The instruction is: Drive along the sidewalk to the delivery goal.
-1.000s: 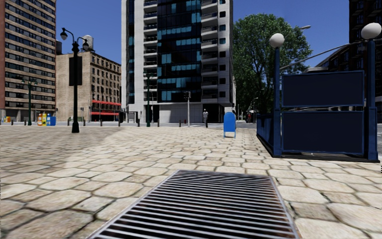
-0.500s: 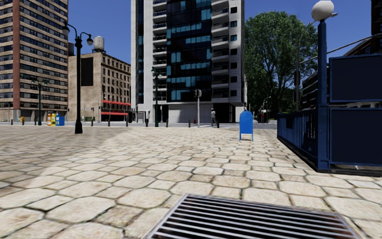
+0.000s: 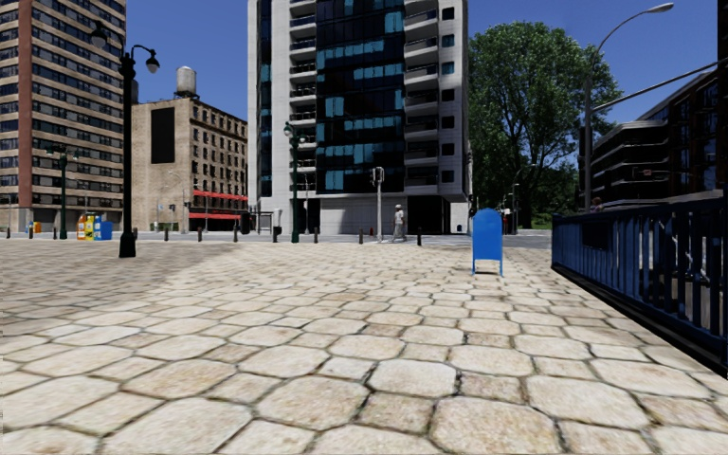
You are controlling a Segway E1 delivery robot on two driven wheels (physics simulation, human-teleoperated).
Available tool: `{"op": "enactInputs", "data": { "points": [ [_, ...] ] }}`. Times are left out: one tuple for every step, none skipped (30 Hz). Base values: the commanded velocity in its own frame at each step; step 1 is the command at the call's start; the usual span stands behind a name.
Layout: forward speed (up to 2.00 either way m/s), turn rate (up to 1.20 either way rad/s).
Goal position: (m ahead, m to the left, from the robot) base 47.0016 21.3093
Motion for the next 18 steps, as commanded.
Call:
{"op": "enactInputs", "data": {
  "points": [
    [2.00,0.00],
    [2.00,0.00],
    [2.00,0.00],
    [2.00,0.00],
    [2.00,0.00],
    [2.00,0.00],
    [2.00,0.00],
    [2.00,0.00],
    [2.00,0.00],
    [2.00,0.00],
    [2.00,0.00],
    [2.00,0.00],
    [2.00,0.00],
    [2.00,0.00],
    [2.00,0.00],
    [2.00,0.00],
    [2.00,0.00],
    [2.00,0.00]
  ]
}}
